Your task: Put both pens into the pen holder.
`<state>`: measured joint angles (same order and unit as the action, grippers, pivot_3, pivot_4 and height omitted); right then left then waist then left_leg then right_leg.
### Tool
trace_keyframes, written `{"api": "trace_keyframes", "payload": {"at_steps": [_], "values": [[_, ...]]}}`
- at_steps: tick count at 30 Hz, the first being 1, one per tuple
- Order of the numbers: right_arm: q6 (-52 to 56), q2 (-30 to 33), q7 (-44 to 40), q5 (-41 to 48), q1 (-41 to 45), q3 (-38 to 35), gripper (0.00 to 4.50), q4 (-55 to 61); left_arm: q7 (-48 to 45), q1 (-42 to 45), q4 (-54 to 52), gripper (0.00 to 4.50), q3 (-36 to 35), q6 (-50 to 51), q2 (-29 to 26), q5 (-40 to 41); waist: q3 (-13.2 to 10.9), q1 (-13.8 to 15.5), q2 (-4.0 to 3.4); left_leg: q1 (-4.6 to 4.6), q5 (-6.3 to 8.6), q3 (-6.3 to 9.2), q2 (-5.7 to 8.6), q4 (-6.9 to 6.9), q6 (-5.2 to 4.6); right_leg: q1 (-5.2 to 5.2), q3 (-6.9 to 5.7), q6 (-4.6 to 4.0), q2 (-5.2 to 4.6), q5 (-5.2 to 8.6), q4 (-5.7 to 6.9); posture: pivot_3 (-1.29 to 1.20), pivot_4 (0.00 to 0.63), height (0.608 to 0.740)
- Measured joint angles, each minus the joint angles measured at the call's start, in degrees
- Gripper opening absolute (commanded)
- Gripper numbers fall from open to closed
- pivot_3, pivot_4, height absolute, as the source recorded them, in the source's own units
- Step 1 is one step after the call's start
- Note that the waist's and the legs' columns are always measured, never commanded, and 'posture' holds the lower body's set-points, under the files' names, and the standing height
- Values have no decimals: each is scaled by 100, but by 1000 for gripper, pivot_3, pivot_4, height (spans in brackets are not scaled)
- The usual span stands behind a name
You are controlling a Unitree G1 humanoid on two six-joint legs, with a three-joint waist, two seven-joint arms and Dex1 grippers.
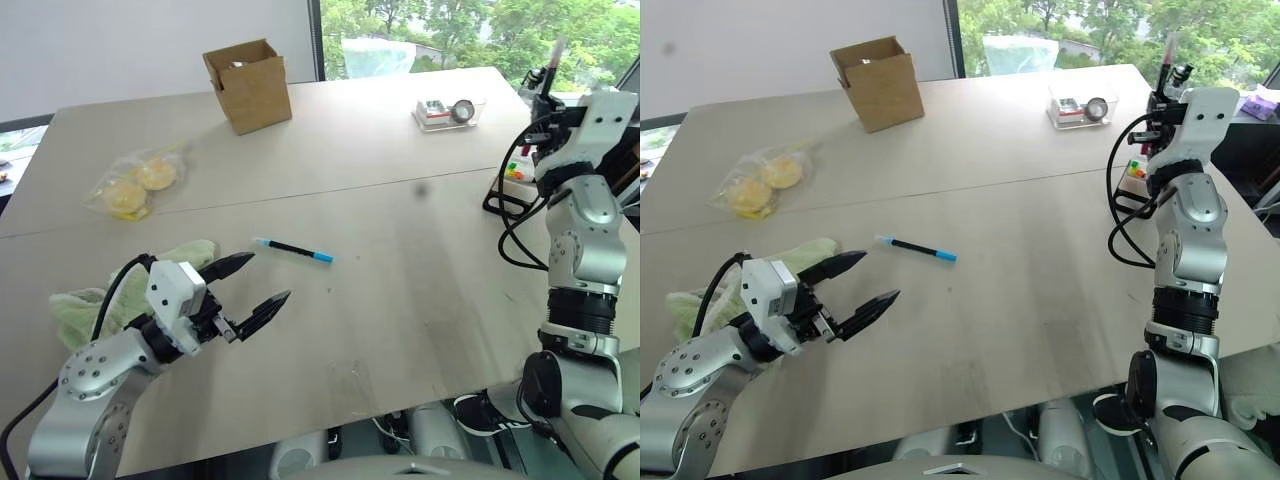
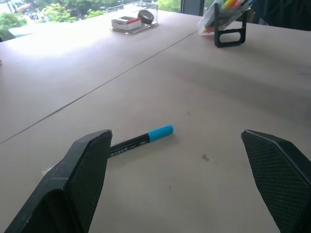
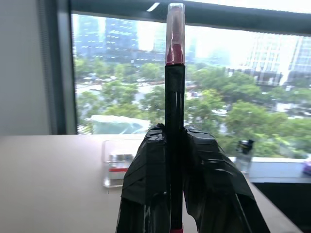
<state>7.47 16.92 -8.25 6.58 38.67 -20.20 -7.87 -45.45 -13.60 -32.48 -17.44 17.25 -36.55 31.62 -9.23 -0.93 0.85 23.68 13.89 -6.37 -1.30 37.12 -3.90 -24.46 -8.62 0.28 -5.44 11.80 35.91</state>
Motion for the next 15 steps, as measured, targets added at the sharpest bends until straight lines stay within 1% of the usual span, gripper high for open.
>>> {"api": "trace_keyframes", "payload": {"at_steps": [3,7,15], "values": [[-531,-5,379,-158,2,-2,24,-344,-38,147,73,4500,21,5,-40,1,1,-9,2,-13,-2,3,-5,2,2,13,6,1,11,-1,1,0,150,740],[-843,-44,580,-211,-2,90,24,-624,-109,175,76,4500,10,41,-127,36,1,5,1,-6,-3,3,-4,4,2,13,11,-2,12,-1,-2,0,150,740],[-1034,-49,661,-174,-158,193,24,-626,-416,340,-292,4500,-20,436,-298,1089,0,25,-1,0,-2,2,2,11,1,14,11,-1,6,0,-7,0,150,740]]}}
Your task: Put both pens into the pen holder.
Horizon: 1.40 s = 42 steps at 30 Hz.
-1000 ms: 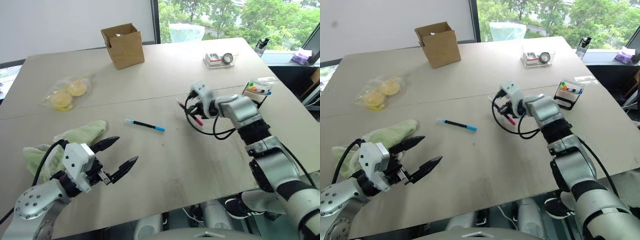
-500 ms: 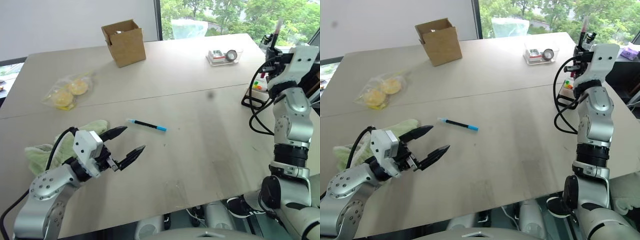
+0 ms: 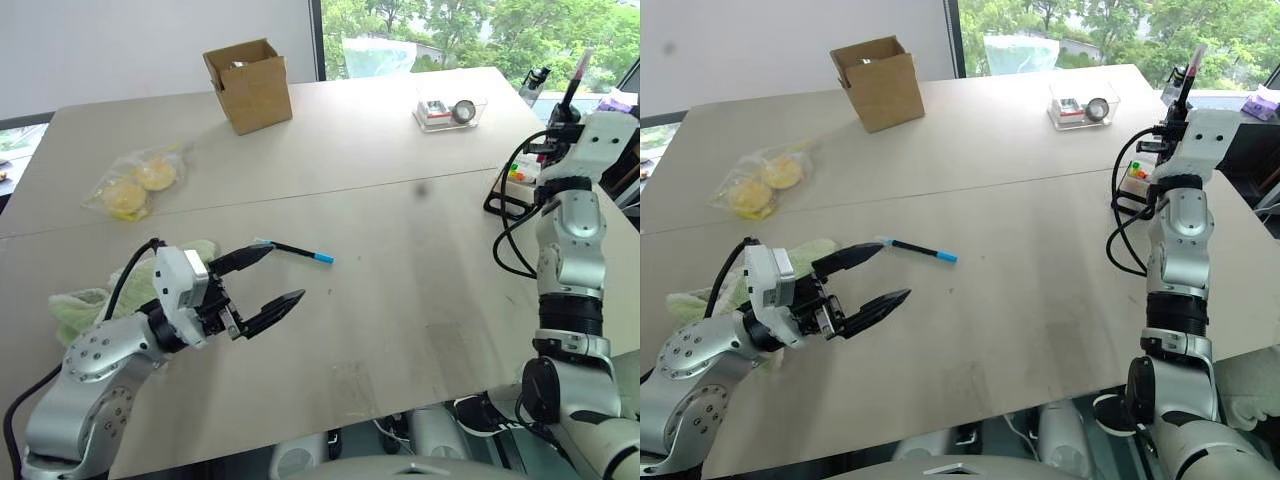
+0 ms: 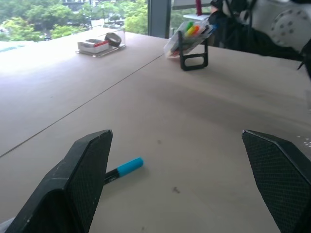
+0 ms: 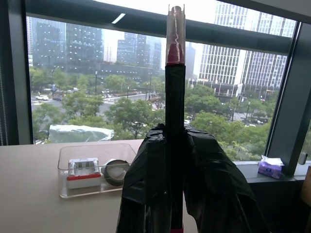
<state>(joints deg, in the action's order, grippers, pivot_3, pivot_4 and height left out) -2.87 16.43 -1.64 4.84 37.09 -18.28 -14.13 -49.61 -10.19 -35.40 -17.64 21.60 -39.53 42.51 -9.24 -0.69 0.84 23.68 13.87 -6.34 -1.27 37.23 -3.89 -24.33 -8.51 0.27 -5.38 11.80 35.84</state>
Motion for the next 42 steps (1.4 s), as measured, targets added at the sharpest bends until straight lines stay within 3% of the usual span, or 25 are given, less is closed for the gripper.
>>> {"api": "trace_keyframes", "payload": {"at_steps": [11,13,16,21,28,35,41,42], "values": [[-510,25,9,0,18,103,24,-721,48,760,-30,4500,208,310,-110,271,0,-8,0,-19,-1,20,-1,10,0,29,22,0,32,-1,4,0,150,740],[-705,29,38,-2,53,111,993,-1008,75,763,-29,4500,220,319,-110,269,0,-10,0,-18,-1,17,-1,10,0,28,27,-2,33,-1,2,0,150,740],[-901,51,65,-15,85,128,1948,-1226,87,759,-28,4500,215,319,-110,269,-1,-10,-1,-18,-1,17,-1,10,0,28,28,-7,33,-3,1,0,150,740],[-1113,86,47,-6,94,155,4422,-1312,98,649,-28,4500,177,316,-110,265,-1,-9,-1,-19,-1,17,-1,12,0,29,29,-1,33,0,2,0,150,740],[-852,258,-85,42,-445,156,4422,-404,127,591,-13,4500,152,282,-82,176,0,5,-1,-21,-1,20,-1,14,0,34,29,-1,31,0,3,0,150,740],[217,701,-675,180,-734,416,4422,754,142,768,157,4500,265,281,-45,-3,-1,-7,-2,-33,-1,19,-2,13,0,41,33,-1,34,0,7,0,150,740],[2808,1034,-1474,848,-220,1037,4422,1934,241,849,261,4500,440,297,-23,-113,-1,-5,-2,-50,1,20,-5,11,-1,57,34,-2,33,1,6,0,150,740],[3628,1056,-1494,920,79,1255,4422,2069,257,853,266,4500,456,297,-20,-141,-1,-8,-2,-51,1,19,-5,11,-1,56,34,-2,33,1,7,0,150,740]]}}
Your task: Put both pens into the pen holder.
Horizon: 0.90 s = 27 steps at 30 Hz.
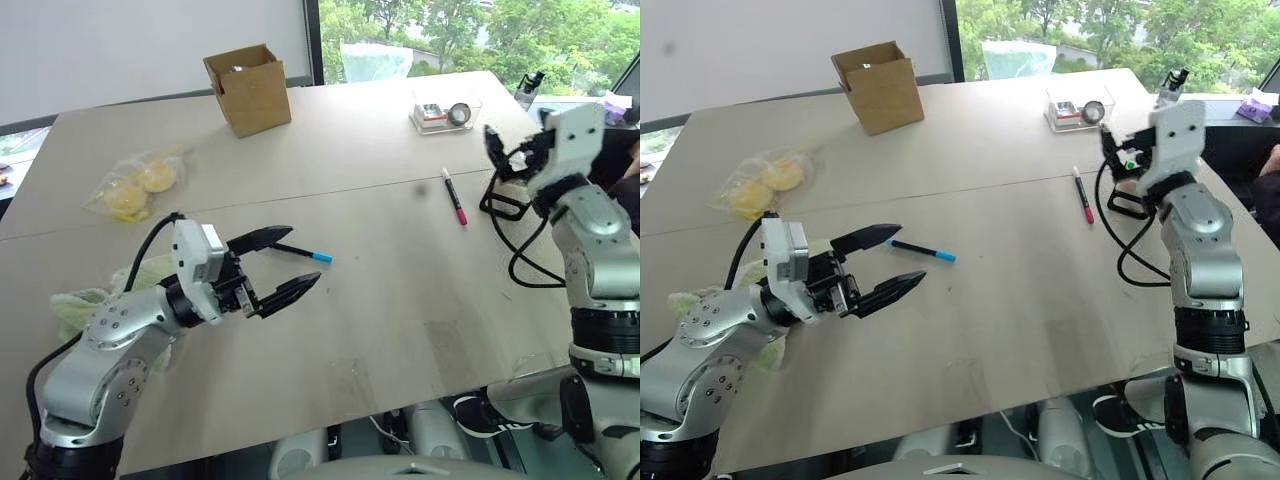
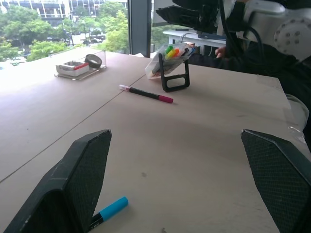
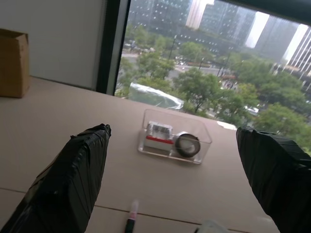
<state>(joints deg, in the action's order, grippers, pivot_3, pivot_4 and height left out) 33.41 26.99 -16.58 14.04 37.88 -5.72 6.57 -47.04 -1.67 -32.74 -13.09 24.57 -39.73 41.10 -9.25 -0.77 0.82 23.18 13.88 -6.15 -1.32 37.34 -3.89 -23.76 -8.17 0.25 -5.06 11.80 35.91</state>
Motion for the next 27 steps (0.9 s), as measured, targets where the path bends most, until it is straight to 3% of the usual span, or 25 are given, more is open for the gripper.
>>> {"api": "trace_keyframes", "payload": {"at_steps": [3,5,7,15,22,27], "values": [[1898,-29,192,-56,880,545,4422,-91,48,18,6,4500,9,5,11,-39,0,0,0,1,0,1,0,-1,0,-3,-1,-3,-2,-1,2,0,150,740],[2588,-135,289,-127,1401,743,4422,-457,86,20,2,4500,3,10,29,-38,1,22,2,4,0,5,1,-1,0,-3,-7,-22,-3,-11,1,0,150,740],[2832,-465,437,-239,2010,759,4422,-1534,123,-53,-22,4500,-4,17,45,-39,2,27,3,14,0,6,4,0,0,-4,-13,-24,-3,-13,-4,0,150,740],[1783,-850,604,-734,3246,704,4422,-5755,351,-317,-317,4500,-75,64,66,6,2,-6,3,57,-1,8,17,8,-2,-33,-25,-23,-2,-16,-6,0,150,740],[600,-1037,522,-1119,3845,703,4422,-7518,473,-538,-500,4500,-101,86,106,68,1,-27,1,52,-1,10,8,5,-1,-32,-26,-23,0,-15,-3,0,150,740],[222,-1060,525,-1215,3878,584,2403,-8057,496,-549,-500,4500,-101,81,116,67,1,-5,1,53,-1,10,10,10,-1,-29,-27,-22,-3,-16,-4,0,150,740]]}}
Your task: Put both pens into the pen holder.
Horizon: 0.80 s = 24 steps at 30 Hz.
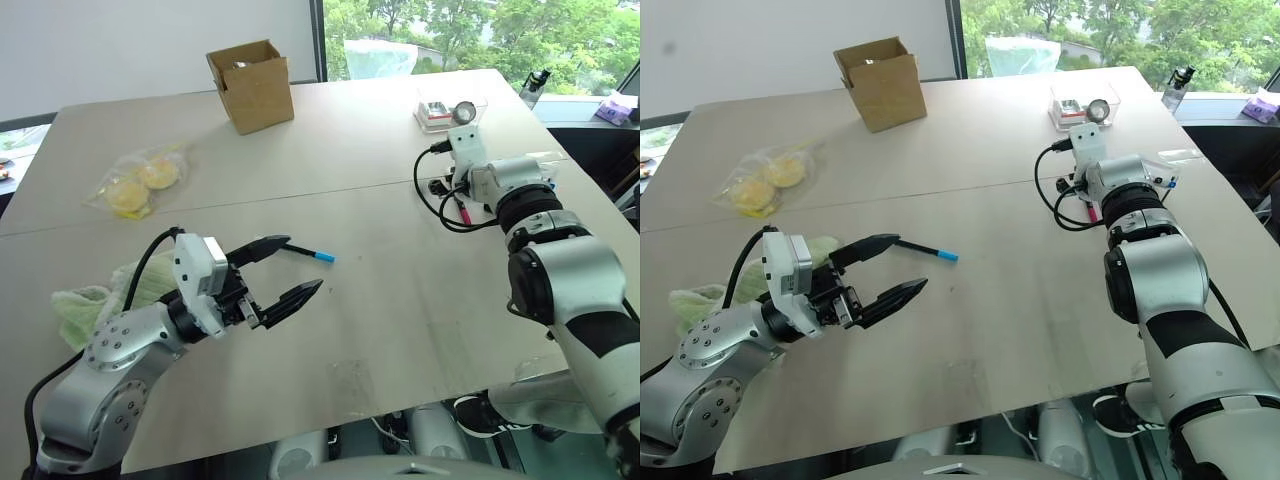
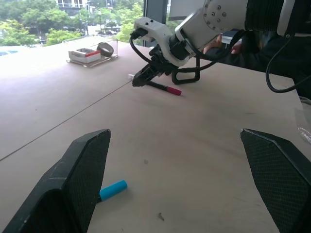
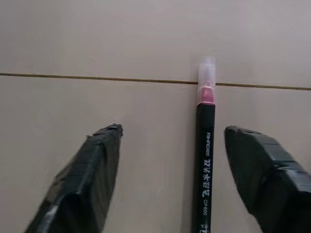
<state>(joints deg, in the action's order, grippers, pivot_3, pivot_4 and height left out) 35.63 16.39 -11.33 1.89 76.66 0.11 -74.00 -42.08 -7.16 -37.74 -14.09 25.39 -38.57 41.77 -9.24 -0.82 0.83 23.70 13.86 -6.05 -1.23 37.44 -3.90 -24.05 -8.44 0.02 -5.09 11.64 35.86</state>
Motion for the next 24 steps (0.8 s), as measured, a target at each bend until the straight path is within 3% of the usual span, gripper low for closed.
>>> {"api": "trace_keyframes", "payload": {"at_steps": [4,5,10,16,21,24], "values": [[-143,32,-40,-170,-2,-5,706,-133,0,0,0,4500,0,-19,3,-2,0,-13,0,-1,0,1,-1,0,0,0,1,0,0,0,1,0,150,740],[-165,52,-60,-205,-2,-5,109,-142,0,-1,0,4500,0,-32,5,-2,0,-14,0,-1,0,1,-2,0,0,0,0,0,1,0,0,0,150,740],[-232,83,-342,-364,-8,-1,46,-155,2,-56,0,4500,0,-57,8,-4,0,-18,0,-2,0,1,-3,0,1,0,1,0,1,0,0,0,150,740],[-367,180,-1252,-87,-54,-290,46,248,5,-144,0,4500,-7,-88,16,-10,-2,-11,-3,1,0,2,-3,0,0,-1,0,0,2,0,-1,0,150,740],[336,359,-2234,1441,-545,-1406,46,2726,5,-190,5,4500,-2,-106,36,-50,-4,38,-7,1,0,14,-3,-2,1,8,-9,0,-2,0,-3,0,150,740],[942,577,-2342,1646,-1237,-1234,46,4219,-9,-126,26,4500,12,-118,48,-68,3,77,3,-1,1,21,-2,-1,0,16,-19,-1,-5,1,-7,0,150,740]]}}
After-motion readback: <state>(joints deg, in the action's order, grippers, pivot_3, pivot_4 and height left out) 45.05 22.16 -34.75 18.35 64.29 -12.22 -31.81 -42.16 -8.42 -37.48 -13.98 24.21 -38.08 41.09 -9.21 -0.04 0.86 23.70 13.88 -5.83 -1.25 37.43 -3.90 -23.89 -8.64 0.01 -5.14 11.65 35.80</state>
